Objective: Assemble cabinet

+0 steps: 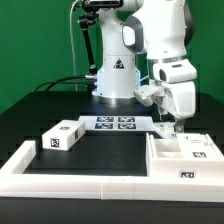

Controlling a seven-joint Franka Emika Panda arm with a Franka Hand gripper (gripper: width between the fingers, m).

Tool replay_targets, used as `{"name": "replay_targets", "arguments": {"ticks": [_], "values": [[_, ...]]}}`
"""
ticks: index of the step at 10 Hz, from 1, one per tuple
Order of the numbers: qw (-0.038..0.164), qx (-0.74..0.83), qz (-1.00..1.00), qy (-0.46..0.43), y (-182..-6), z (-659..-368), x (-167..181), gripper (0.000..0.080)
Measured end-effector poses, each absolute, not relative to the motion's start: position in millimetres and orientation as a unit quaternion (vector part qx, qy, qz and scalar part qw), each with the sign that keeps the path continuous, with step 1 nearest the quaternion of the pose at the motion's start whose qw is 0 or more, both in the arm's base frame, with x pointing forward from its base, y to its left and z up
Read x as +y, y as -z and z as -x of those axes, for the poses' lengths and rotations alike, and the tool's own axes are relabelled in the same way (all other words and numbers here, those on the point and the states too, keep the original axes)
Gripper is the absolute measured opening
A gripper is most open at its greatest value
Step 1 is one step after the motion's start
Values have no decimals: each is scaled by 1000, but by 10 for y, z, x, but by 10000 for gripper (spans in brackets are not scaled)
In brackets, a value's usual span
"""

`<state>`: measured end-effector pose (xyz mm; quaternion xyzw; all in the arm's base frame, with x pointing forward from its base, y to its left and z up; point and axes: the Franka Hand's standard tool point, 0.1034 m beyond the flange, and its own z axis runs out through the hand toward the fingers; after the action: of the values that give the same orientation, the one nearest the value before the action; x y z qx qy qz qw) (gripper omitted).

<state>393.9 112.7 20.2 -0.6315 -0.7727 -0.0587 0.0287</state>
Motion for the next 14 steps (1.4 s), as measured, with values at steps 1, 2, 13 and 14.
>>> {"name": "replay_targets", "arguments": {"ticks": [1,2,13,14], "values": [[30,-773,631,61,-187,-3933,1142,797],[31,-772,632,61,-179,-3931,1144,797],[35,-771,633,58,-142,-3904,1141,67],[34,-770,634,58,-146,-3906,1140,67]]}}
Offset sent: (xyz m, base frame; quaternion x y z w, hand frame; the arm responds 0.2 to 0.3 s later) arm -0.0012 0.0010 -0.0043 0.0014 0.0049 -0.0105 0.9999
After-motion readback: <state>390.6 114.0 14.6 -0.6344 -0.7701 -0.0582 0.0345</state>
